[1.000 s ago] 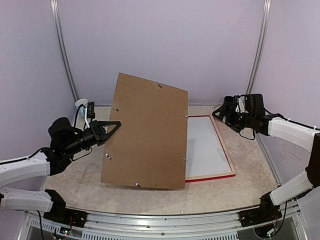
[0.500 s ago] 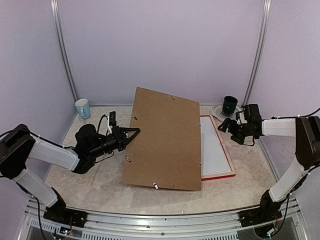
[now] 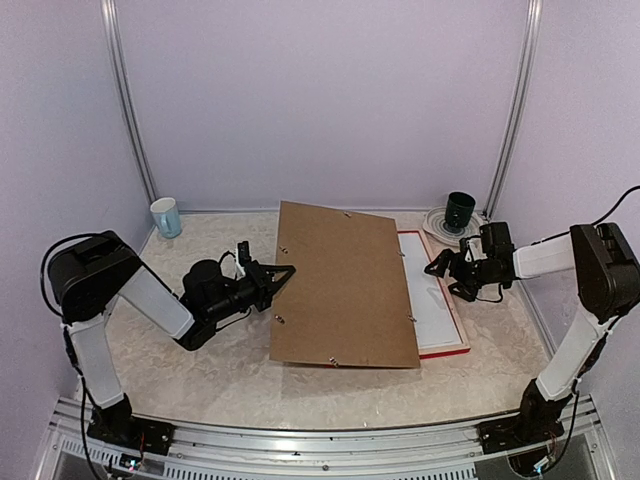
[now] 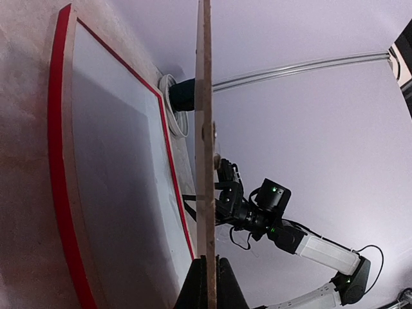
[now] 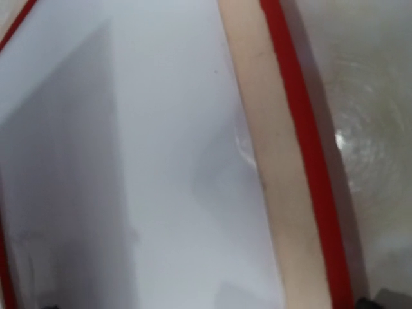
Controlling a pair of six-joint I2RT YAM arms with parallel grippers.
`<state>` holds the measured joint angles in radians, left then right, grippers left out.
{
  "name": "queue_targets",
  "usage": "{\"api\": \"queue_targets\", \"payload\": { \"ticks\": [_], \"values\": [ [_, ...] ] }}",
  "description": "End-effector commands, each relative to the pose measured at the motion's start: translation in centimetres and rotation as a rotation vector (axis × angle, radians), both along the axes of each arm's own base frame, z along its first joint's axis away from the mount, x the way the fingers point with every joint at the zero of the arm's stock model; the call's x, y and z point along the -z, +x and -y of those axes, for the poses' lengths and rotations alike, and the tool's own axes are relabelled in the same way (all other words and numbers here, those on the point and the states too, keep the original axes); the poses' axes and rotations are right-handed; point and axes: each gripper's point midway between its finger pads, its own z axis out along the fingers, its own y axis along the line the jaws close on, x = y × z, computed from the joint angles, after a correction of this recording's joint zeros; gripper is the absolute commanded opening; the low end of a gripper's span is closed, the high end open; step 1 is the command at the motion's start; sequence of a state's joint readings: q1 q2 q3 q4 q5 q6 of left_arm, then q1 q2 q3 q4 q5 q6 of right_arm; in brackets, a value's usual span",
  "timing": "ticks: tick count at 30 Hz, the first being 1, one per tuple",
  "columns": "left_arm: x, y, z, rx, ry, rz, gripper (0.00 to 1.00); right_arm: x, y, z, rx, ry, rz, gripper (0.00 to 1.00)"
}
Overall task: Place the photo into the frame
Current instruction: Adjust the frame body at the center of the board.
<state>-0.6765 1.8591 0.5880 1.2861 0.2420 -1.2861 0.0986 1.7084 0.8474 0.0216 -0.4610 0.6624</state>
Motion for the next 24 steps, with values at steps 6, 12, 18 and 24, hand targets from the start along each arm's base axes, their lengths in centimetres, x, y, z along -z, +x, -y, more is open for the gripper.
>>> {"api": "queue_targets", "payload": {
  "ticks": [6, 12, 18, 24],
  "values": [
    [-1.3, 2.4, 1.1, -0.048, -0.092, 0.004, 0.00, -0.6, -0.9, -1.7, -0.074, 0.123, 0.039, 0.99],
    [0.6, 3.8, 2.3, -0.037, -0.029, -0.047, 0.00, -0.7, -1.4, -2.5, -0.099, 0.139, 0.043, 0.99],
    [1.0, 3.9, 3.0, -0.006, 0.000, -0.042, 0.00, -1.3, -1.6, -2.4, -0.103, 0.082, 0.057, 0.99],
    [0.7, 3.6, 3.6, 0.048, -0.003, -0.006, 0.00, -3.3, -0.1, 0.5, -0.010, -0.149, 0.109, 0.99]
  ]
}}
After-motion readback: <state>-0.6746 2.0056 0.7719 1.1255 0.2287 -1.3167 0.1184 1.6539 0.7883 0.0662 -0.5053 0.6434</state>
